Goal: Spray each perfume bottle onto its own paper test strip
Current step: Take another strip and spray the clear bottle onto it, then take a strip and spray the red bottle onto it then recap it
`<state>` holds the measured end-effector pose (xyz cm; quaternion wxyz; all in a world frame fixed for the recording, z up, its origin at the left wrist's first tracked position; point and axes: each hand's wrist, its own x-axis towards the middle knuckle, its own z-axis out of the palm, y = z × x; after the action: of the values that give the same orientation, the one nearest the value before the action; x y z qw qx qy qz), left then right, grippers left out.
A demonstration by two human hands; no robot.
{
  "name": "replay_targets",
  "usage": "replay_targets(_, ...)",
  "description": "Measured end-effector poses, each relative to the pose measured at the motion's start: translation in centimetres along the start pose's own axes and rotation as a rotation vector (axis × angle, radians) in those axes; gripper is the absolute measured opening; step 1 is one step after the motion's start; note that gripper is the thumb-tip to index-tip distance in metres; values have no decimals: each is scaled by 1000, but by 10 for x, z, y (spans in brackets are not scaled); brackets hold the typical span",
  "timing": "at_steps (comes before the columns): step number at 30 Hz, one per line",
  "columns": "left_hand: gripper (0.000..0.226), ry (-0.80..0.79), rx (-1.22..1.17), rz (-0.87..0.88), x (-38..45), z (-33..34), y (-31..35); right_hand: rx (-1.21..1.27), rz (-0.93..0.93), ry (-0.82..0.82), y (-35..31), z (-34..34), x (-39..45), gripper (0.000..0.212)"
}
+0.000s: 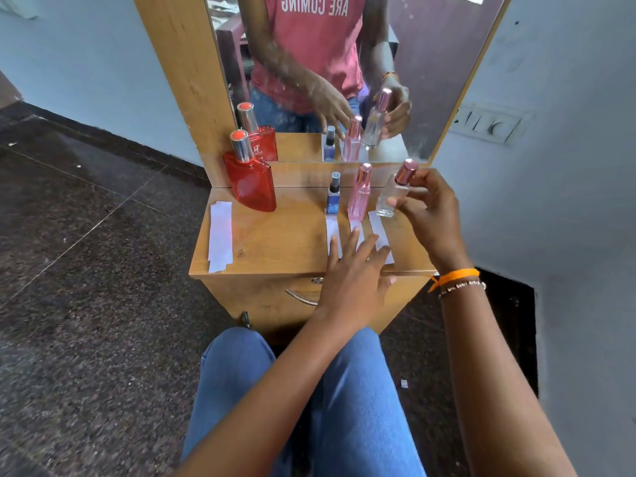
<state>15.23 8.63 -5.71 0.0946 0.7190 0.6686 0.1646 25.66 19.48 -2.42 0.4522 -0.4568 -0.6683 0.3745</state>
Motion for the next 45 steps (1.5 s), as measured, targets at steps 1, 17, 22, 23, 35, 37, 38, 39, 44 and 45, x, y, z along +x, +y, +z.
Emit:
replay_targets(1, 49, -15, 23, 3, 1, 1, 0, -16, -3, -10, 2, 2, 5, 32)
replay_targets(17, 50, -83, 19, -37, 3, 2, -1, -133, 30, -114, 13, 15, 15, 33)
replay_targets(22, 52, -62, -48, -35, -2, 0, -1, -140, 32, -62, 13, 11, 9, 43)
replay_targets(23, 52, -44, -71, -34, -5, -2, -2, -142, 23, -2, 13, 11, 4, 42)
replay_targets(35, 43, 580, -419, -308, -72, -48, -81, 5, 46, -256, -32, 109, -78, 14)
replay_targets(37, 43, 653, -403, -420, -78, -52, -103, -4, 101, -328, -35, 132, -74, 17)
replay_targets(38, 43, 660, -386, -474, -81, -54, -112, -30, 103, -332, -35, 143, -72, 19)
replay_targets(39, 43, 642, -366, -519, -83, -55, -120, -66, 96, -331, -36, 153, -69, 19)
replay_targets(44, 43, 439, -296, -619, -82, -48, -146, -193, 60, -316, -42, 192, -55, 9)
replay_targets(45, 43, 423, -292, -618, -81, -46, -148, -195, 57, -299, -44, 197, -53, 10)
